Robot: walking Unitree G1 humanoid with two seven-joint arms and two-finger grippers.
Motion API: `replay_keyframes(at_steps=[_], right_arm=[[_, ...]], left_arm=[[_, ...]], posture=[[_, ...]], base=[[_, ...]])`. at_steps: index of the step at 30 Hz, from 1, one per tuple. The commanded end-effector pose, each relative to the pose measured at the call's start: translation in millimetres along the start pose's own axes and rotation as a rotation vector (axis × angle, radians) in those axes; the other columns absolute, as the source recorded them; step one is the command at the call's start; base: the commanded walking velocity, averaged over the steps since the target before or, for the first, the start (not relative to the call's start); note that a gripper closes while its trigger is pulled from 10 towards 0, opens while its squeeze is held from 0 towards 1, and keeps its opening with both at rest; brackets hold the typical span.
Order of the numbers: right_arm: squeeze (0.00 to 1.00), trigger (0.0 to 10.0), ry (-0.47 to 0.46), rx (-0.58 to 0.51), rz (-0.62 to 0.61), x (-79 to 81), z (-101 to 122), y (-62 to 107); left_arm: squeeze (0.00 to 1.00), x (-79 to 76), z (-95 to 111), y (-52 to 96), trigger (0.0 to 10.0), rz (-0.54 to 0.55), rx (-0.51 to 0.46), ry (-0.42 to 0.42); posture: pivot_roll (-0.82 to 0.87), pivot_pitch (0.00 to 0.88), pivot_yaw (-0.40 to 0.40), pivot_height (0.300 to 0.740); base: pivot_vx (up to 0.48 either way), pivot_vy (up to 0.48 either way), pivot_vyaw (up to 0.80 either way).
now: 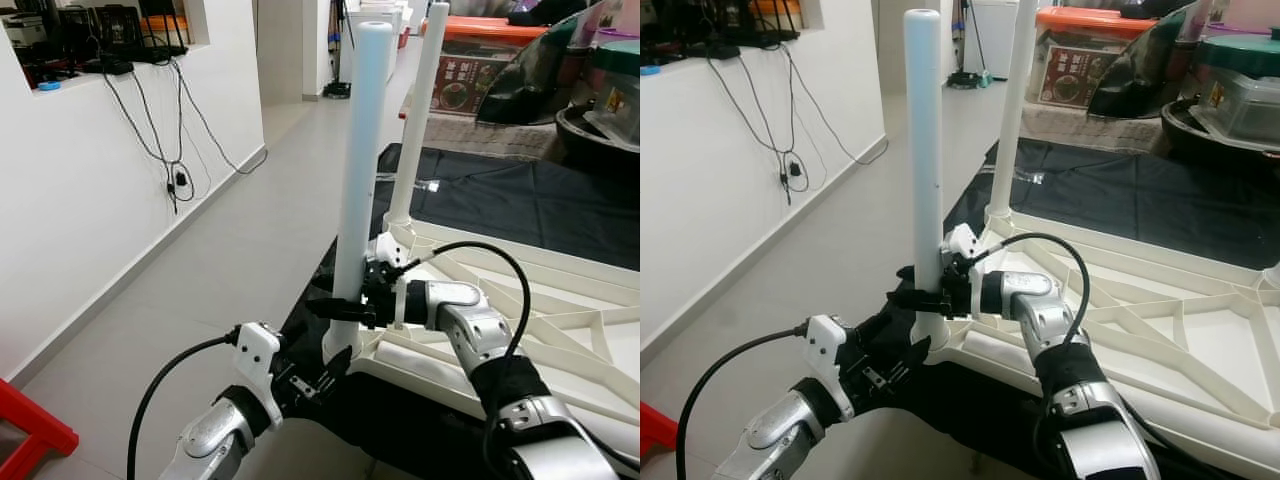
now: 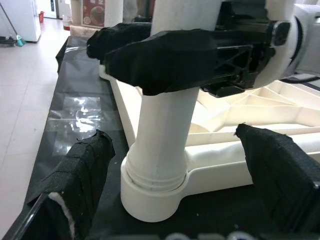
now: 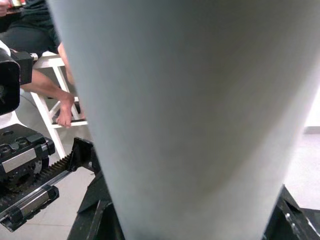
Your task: Building children table
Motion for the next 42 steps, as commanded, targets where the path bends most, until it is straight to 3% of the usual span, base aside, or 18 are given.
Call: replay_keyframes(at_steps=[1,4,7,9,11,12,13,14,18,29,30,31,32,33,35,39,40,42], right_arm=[[0.0,0.0,-0.029,-0.05,0.003,5.2,3,-5.8],[0.0,0.0,-0.039,-0.131,-0.117,-4.4,12,-5.4],[0.0,0.0,-0.093,-0.221,-0.411,-34.7,17,-0.4],[0.0,0.0,-0.093,-0.221,-0.411,-34.7,17,-0.4],[0.0,0.0,-0.077,-0.197,-0.894,-71.3,4,30.8],[0.0,0.0,-0.077,-0.197,-0.894,-71.3,4,30.8],[0.0,0.0,-0.086,-0.188,-1.13,-82.6,-2,57.5],[0.0,0.0,-0.086,-0.188,-1.13,-82.6,-2,57.5],[0.0,0.0,-0.154,-0.173,-1.541,-82.1,-14,105.4],[0.0,0.0,-0.382,-0.159,-1.818,-59.1,-38,108.3],[0.0,4.0,-0.41,-0.16,-1.778,-58.2,-40,96.3],[0.0,10.0,-0.409,-0.154,-1.731,-58.5,-39,85.7],[0.0,10.0,-0.395,-0.149,-1.681,-58.3,-37,75.9],[1.0,10.0,-0.391,-0.155,-1.624,-58.4,-34,67.1],[1.0,10.0,-0.368,-0.195,-1.509,-59.1,-26,54.1],[1.0,10.0,-0.338,-0.214,-1.463,-59.6,-19,49.4],[0.02,10.0,-0.3,-0.243,-1.37,-61.4,-10,40.9],[0.0,10.0,-0.278,-0.262,-1.304,-62.0,-5,35.2]], left_arm=[[0.0,0.4,-4,2.2,10.0,0.002,0.015,0.002],[0.0,0.0,-5,2.4,10.0,-0.001,0.017,0.004],[0.0,-0.2,-5,2.6,10.0,-0.004,0.018,0.006],[0.0,-0.2,-5,2.6,10.0,-0.004,0.018,0.006],[0.0,0.2,-4,2.1,10.0,-0.008,0.02,0.007],[0.0,0.2,-4,2.1,10.0,-0.008,0.02,0.007],[0.0,0.2,-4,1.9,10.0,-0.011,0.021,0.007],[0.0,0.2,-4,1.9,10.0,-0.011,0.021,0.007],[0.0,0.7,-4,1.3,10.0,-0.012,0.021,0.004],[0.0,1.4,-2,1.1,10.0,-0.003,0.017,-0.003],[0.0,1.2,-3,1.1,10.0,-0.004,0.017,-0.002],[0.0,1.1,-2,1.0,10.0,-0.004,0.017,-0.002],[0.0,0.9,-3,1.1,10.0,-0.004,0.018,-0.001],[0.0,0.9,-3,1.1,10.0,-0.004,0.018,0.0],[0.0,1.0,-3,1.2,10.0,-0.004,0.017,0.0],[0.0,1.1,-2,1.2,10.0,-0.003,0.017,0.001],[0.0,1.4,-3,1.1,10.0,-0.003,0.017,0.001],[0.0,1.6,-3,1.0,10.0,-0.002,0.018,0.0]], posture=[[0.07,0.0,-0.017,0.74],[0.07,0.0,-0.018,0.74],[0.07,0.0,-0.014,0.74],[0.07,0.0,-0.014,0.74],[0.06,0.0,-0.004,0.74],[0.06,0.0,-0.004,0.74],[0.06,0.0,-0.004,0.74],[0.06,0.0,-0.004,0.74],[0.06,0.0,-0.008,0.74],[0.07,0.0,-0.01,0.74],[0.07,0.0,-0.011,0.74],[0.07,0.0,-0.01,0.74],[0.07,0.0,-0.009,0.74],[0.07,0.0,-0.011,0.74],[0.06,0.002,-0.012,0.74],[0.06,0.002,-0.012,0.74],[0.06,0.001,-0.011,0.74],[0.06,0.001,-0.011,0.74]], base=[[0.0,0.0,0.0],[0.0,0.0,0.0],[0.0,0.0,0.0],[0.0,0.0,0.0],[0.0,0.0,0.0],[0.0,0.0,0.0],[0.0,0.0,0.0],[0.0,0.0,0.0],[0.0,0.0,0.0],[0.0,0.0,0.0],[0.0,0.0,0.0],[0.0,0.0,0.0],[0.0,0.0,0.0],[0.0,0.0,0.0],[0.0,0.0,0.0],[0.0,0.0,0.0],[0.0,0.0,0.0],[0.0,0.0,0.0]])
Point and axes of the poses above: a point about 5 cm out from each wrist's last joint towards the gripper, its own y axis pointing back from the gripper into the wrist, its own z axis along the axis of the wrist's last joint, x = y × z, the point moved 6 cm from there along -y, pointing out of the wrist towards the gripper
